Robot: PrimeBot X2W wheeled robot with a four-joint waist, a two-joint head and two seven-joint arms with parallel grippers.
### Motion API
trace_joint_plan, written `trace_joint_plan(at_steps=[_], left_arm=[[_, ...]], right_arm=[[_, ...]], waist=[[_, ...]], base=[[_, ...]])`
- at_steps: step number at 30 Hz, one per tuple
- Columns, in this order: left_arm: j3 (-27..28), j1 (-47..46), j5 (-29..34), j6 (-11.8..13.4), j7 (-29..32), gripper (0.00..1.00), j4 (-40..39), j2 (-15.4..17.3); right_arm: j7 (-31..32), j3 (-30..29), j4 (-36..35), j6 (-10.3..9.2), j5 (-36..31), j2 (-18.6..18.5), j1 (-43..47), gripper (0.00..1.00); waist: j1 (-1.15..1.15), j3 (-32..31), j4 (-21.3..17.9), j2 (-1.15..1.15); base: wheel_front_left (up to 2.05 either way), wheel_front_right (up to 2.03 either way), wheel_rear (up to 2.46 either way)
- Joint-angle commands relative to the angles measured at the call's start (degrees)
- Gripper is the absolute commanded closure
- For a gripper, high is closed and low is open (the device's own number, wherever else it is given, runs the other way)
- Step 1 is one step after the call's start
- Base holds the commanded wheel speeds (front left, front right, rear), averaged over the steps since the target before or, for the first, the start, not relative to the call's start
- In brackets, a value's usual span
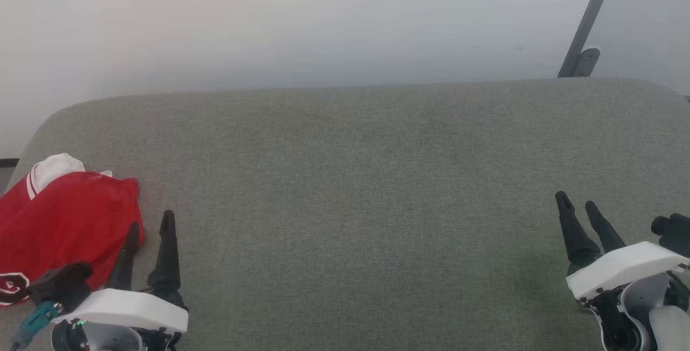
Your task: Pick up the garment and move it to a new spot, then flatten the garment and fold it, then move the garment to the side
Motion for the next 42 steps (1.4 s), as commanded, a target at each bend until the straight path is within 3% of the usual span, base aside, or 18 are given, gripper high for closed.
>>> trace_joint_plan(at_steps=[1, 42], left_arm=[[0.28, -0.30, 1.32, -0.37, -0.51, 0.00, -0.69, 0.18], [1.11, 0.60, 18.89, -1.60, -5.32, 0.00, -0.69, 1.43]], right_arm=[[-0.54, -0.31, -0.63, 0.18, -1.22, -0.27, -0.11, 0.00], [-3.50, -1.93, -2.44, 0.22, -16.99, -0.70, 0.59, 0.00]], waist=[[0.00, 0.00, -0.01, 0.00], [0.00, -0.46, -0.43, 0.00]], base=[[0.00, 0.00, 0.00], [0.00, 0.00, 0.00]])
